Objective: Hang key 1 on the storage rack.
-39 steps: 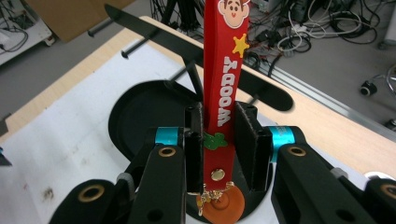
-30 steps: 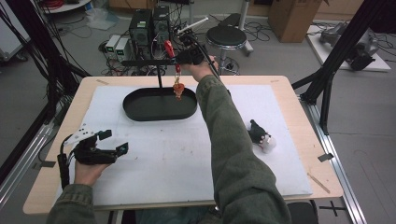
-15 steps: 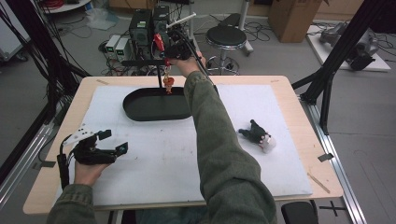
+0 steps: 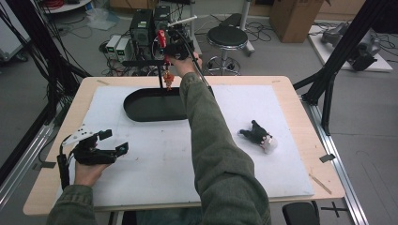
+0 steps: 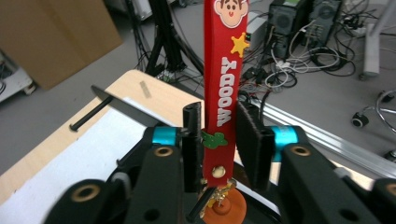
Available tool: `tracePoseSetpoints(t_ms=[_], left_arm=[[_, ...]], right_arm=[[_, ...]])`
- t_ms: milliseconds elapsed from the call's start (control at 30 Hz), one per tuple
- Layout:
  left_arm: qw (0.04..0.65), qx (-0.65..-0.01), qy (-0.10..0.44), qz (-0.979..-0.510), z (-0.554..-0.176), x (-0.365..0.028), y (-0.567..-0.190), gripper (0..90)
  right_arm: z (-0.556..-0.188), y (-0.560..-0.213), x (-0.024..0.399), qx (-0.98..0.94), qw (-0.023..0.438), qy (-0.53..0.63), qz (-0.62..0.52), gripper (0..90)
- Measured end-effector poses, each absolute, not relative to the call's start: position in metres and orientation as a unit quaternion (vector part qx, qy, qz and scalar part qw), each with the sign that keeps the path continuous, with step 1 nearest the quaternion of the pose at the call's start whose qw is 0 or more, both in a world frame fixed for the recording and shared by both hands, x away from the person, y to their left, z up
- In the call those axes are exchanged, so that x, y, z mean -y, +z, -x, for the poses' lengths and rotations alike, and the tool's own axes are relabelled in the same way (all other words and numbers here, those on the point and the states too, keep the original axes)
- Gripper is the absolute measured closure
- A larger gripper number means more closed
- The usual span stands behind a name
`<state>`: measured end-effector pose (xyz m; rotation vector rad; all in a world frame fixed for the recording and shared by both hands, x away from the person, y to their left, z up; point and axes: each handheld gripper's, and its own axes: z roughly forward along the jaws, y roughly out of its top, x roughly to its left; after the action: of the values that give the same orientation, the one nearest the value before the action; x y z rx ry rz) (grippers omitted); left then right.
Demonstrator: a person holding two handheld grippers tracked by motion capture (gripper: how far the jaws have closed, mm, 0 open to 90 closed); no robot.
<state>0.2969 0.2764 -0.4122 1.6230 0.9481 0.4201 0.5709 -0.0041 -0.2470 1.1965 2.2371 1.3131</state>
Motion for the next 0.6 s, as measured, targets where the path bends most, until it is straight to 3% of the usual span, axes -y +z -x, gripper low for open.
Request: tracePoseSetpoints(t_ms=[33, 67, 100, 133, 167, 200, 233, 267, 600], left_arm=[[0.571, -0.404, 0.180, -0.691, -0.297, -0.276, -0.412, 2.3], [0.570, -0.405, 0.179, -0.692, -0.297, -0.276, -0.412, 2.3], [0.569, -0.404, 0.179, -0.694, -0.297, -0.277, -0.412, 2.3], [0.568, -0.404, 0.180, -0.694, -0.297, -0.276, -0.412, 2.4], [0.569, -0.405, 0.180, -0.693, -0.296, -0.276, -0.412, 2.4], [0.567, -0.403, 0.181, -0.695, -0.296, -0.276, -0.412, 2.3], [0.567, -0.403, 0.181, -0.695, -0.296, -0.276, -0.412, 2.3], [0.567, -0.403, 0.182, -0.695, -0.296, -0.276, -0.412, 2.3], [0.566, -0.407, 0.183, -0.693, -0.297, -0.276, -0.412, 2.3]], right_arm=[[-0.571, -0.247, 0.004, -0.775, 0.142, 0.455, -0.415, 63.3], [-0.571, -0.247, 0.005, -0.774, 0.135, 0.458, -0.416, 53.1], [-0.569, -0.246, 0.006, -0.777, 0.134, 0.457, -0.411, 35.1], [-0.567, -0.246, 0.007, -0.780, 0.136, 0.456, -0.407, 28.9], [-0.567, -0.246, 0.007, -0.780, 0.136, 0.456, -0.407, 28.9], [-0.565, -0.247, 0.011, -0.787, 0.139, 0.452, -0.397, 11.6], [-0.565, -0.247, 0.011, -0.787, 0.139, 0.452, -0.397, 11.6], [-0.563, -0.248, 0.014, -0.791, 0.137, 0.443, -0.399, 0.8], [-0.550, -0.255, 0.031, -0.827, 0.098, 0.418, -0.364, 0.4]])
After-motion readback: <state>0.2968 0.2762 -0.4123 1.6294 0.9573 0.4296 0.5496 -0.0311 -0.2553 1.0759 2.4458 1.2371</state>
